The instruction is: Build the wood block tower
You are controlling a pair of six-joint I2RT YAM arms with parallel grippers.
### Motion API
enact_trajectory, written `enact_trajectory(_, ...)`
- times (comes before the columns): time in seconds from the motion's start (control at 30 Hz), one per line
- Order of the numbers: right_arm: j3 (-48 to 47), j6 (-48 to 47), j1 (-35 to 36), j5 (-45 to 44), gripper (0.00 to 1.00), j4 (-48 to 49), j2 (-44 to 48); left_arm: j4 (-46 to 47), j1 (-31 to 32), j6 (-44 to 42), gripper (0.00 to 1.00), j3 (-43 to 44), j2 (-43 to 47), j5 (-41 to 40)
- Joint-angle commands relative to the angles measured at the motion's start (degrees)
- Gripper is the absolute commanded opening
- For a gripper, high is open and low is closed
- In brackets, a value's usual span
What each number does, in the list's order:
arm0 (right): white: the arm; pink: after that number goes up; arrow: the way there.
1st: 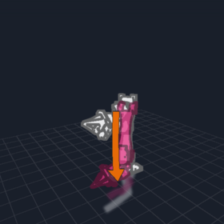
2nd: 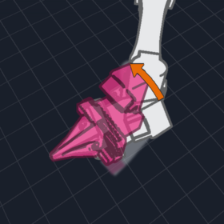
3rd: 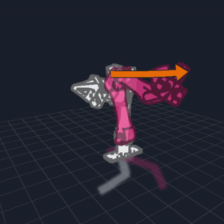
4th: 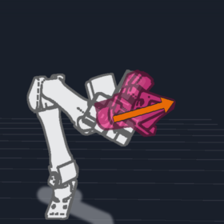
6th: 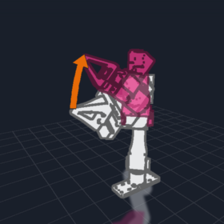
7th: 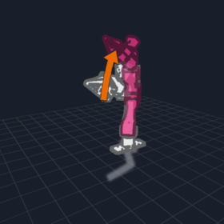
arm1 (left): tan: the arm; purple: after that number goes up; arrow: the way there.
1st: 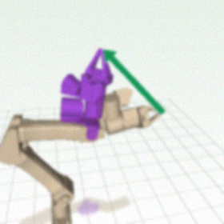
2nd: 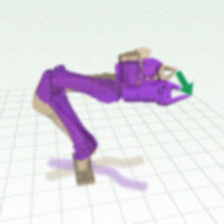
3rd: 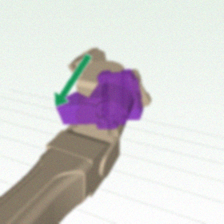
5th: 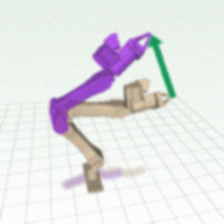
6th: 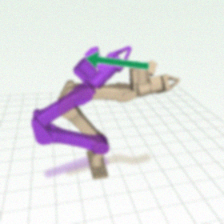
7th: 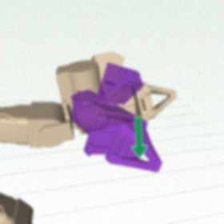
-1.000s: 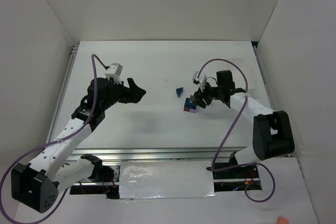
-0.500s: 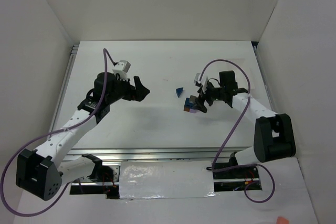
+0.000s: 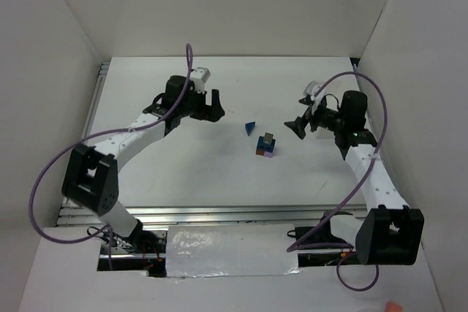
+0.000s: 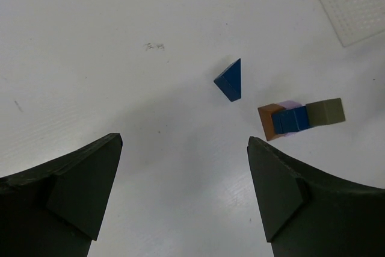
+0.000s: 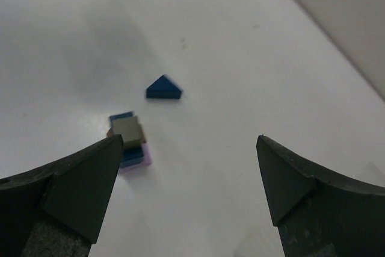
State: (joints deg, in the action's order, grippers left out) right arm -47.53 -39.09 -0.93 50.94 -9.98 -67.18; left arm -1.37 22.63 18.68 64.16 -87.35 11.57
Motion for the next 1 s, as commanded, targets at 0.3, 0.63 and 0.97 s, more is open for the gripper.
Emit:
enact_trajectory(0.3,-8.2,30.1,-3.5,-15.2,1.00,21.2,7.2,-4.7,4.8,-1.8,0.99,24.4,-28.0,0.1)
enact_trajectory(0.63,-7.8,28.9,-3.6,-15.6,1.00,18.2,8.1,-8.5,10.4,-5.1,0.99,32.1,-36.1,-6.2)
enact_trajectory(0.97,-6.4,26.9,-4.3,-16.2,1.00,17.4,8.3,-10.2,11.7,-5.4,0.89,35.3,-40.4,-5.5)
